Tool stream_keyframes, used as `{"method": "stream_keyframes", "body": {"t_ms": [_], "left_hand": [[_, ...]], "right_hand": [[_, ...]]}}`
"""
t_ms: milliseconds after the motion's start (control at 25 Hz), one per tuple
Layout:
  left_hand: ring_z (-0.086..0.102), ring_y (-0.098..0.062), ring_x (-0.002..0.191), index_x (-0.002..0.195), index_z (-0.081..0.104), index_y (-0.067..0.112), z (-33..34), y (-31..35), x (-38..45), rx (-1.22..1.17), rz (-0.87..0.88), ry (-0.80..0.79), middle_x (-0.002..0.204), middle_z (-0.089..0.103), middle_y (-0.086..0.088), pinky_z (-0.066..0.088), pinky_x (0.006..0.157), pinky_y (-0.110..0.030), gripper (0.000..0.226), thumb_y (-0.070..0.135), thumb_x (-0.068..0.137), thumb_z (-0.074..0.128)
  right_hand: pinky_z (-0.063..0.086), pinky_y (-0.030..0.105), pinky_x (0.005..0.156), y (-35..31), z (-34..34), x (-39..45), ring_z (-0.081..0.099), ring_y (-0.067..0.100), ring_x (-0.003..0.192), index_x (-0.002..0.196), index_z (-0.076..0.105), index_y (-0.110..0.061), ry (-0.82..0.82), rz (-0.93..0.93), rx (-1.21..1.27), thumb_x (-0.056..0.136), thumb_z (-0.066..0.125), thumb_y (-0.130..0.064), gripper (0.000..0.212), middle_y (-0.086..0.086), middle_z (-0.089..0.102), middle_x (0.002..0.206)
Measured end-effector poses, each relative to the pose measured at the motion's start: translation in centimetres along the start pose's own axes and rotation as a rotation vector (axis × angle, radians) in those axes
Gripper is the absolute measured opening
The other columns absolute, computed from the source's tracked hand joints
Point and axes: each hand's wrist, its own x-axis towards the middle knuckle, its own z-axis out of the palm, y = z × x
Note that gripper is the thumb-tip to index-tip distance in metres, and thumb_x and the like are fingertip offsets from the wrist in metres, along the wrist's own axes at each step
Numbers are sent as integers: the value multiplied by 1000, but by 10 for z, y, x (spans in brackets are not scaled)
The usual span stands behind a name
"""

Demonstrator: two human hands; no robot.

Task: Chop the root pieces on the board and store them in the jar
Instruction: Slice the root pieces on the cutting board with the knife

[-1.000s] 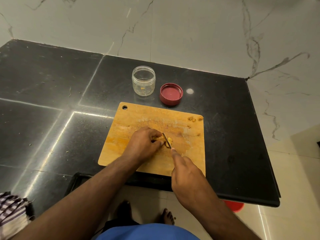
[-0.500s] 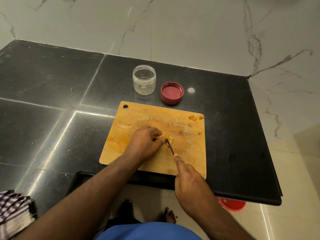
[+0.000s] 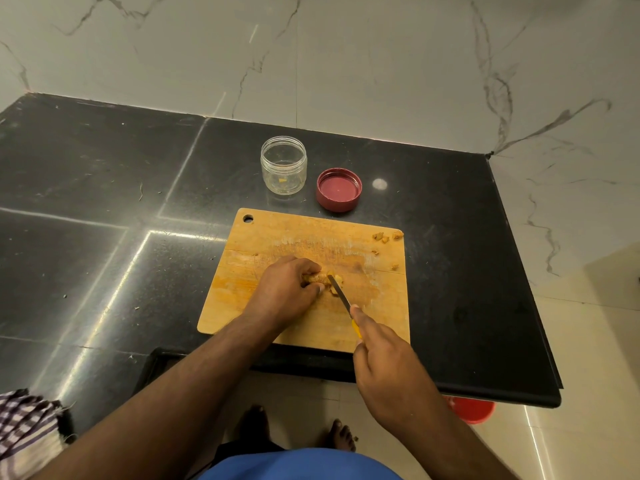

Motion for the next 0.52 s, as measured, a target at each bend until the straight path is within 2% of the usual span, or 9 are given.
{"method": "stream_keyframes", "body": {"t_ms": [120, 240, 320, 440, 520], "left_hand": [[58, -10, 99, 128, 67, 24, 0, 0, -1, 1, 8, 10, 120, 62, 5, 48, 86, -23, 38, 32, 91, 72], [58, -11, 101, 126, 67, 23, 1, 0, -2, -20, -3, 34, 119, 63, 5, 51, 89, -27, 37, 32, 91, 73], [58, -11, 102, 126, 68, 23, -1, 0, -2, -24, -11, 36, 119, 64, 5, 52, 91, -28, 37, 32, 91, 72], [57, -7, 96, 127, 67, 23, -5, -2, 0, -63, -33, 35, 118, 65, 7, 46, 81, -23, 38, 34, 91, 72], [57, -4, 92, 126, 67, 23, -11, -6, 0, -140, -73, 62, 114, 66, 9, 45, 75, -21, 37, 33, 91, 73]], "right_hand": [[47, 23, 78, 2, 8, 5, 52, 8, 94, 155, 17, -32, -15, 12, -65, 104, 34, -25, 54, -8, 50, 116], [47, 24, 72, 6, 7, 1, 52, 9, 87, 155, 17, -33, -36, 11, -139, 103, 34, -25, 54, -9, 50, 110], [46, 21, 69, 8, 2, -4, 52, 7, 84, 154, 19, -34, -28, 1, -108, 103, 35, -25, 54, -11, 50, 108], [47, 18, 82, 15, -6, -7, 54, 2, 99, 153, 25, -34, 21, 1, -2, 103, 37, -26, 52, -12, 52, 126], [46, 20, 84, 27, -8, -4, 54, 2, 102, 152, 29, -33, 53, 40, 31, 103, 38, -25, 51, -10, 51, 135]]}}
